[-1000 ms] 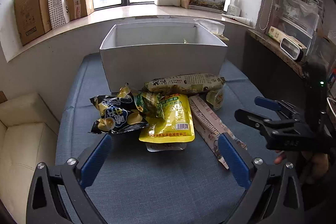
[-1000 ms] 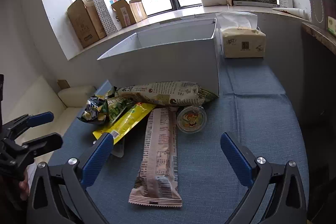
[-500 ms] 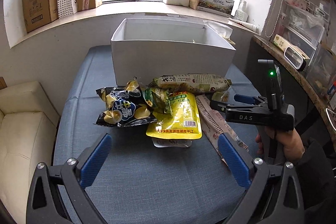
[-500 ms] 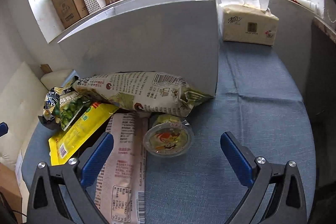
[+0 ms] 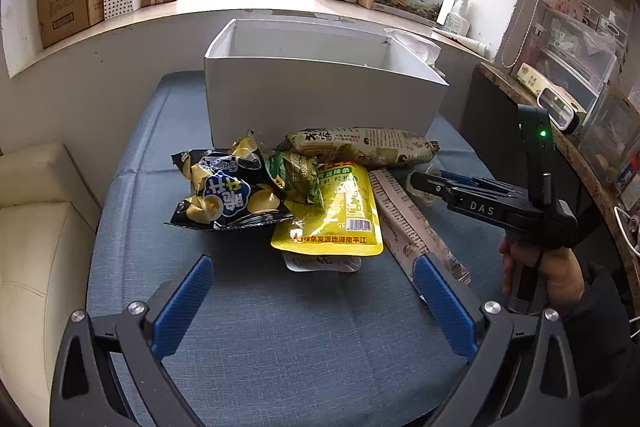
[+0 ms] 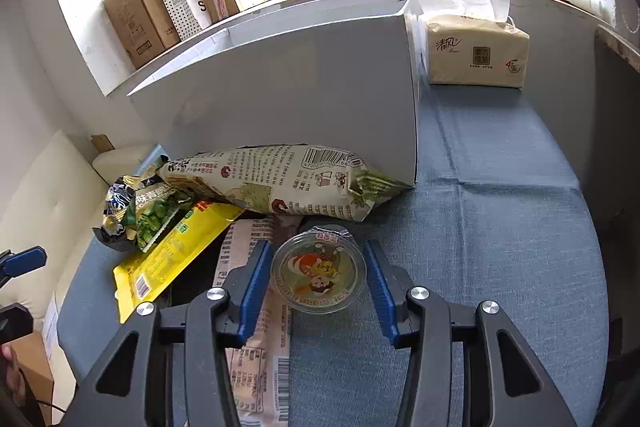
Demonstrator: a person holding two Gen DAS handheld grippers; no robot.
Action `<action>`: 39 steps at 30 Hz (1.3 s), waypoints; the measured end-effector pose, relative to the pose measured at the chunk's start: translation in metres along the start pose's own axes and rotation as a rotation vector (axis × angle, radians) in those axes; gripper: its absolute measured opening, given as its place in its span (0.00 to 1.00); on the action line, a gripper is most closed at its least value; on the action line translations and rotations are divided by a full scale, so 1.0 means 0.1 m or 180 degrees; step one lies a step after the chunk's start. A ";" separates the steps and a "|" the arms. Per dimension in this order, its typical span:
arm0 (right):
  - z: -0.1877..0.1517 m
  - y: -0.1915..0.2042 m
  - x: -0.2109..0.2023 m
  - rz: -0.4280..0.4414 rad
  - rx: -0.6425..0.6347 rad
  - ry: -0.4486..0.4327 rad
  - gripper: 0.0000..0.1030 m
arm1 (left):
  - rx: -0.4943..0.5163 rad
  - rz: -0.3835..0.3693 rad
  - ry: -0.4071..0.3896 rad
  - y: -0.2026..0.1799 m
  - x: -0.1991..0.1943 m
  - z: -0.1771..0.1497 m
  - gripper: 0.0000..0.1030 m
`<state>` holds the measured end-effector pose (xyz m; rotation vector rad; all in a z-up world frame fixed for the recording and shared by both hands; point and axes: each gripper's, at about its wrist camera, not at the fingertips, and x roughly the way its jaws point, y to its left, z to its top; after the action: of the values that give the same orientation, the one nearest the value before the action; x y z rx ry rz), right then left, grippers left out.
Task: Organize snacks
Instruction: 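Grasp a jelly cup with the right tool while the left tool grasps the yellow pouch, then drop the yellow pouch into the box with the left tool while the right tool drops the jelly cup there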
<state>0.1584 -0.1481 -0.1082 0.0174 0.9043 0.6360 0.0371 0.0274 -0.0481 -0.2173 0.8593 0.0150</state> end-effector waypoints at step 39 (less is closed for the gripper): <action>-0.37 0.18 -0.87 0.0113 0.0093 -0.0345 0.50 | 0.0413 0.0110 0.0039 -0.18 0.54 0.33 0.19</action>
<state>0.0830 -0.1878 -0.0630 0.0935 0.8101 0.6486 0.0993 0.0127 -0.0644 -0.0809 0.8728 -0.0099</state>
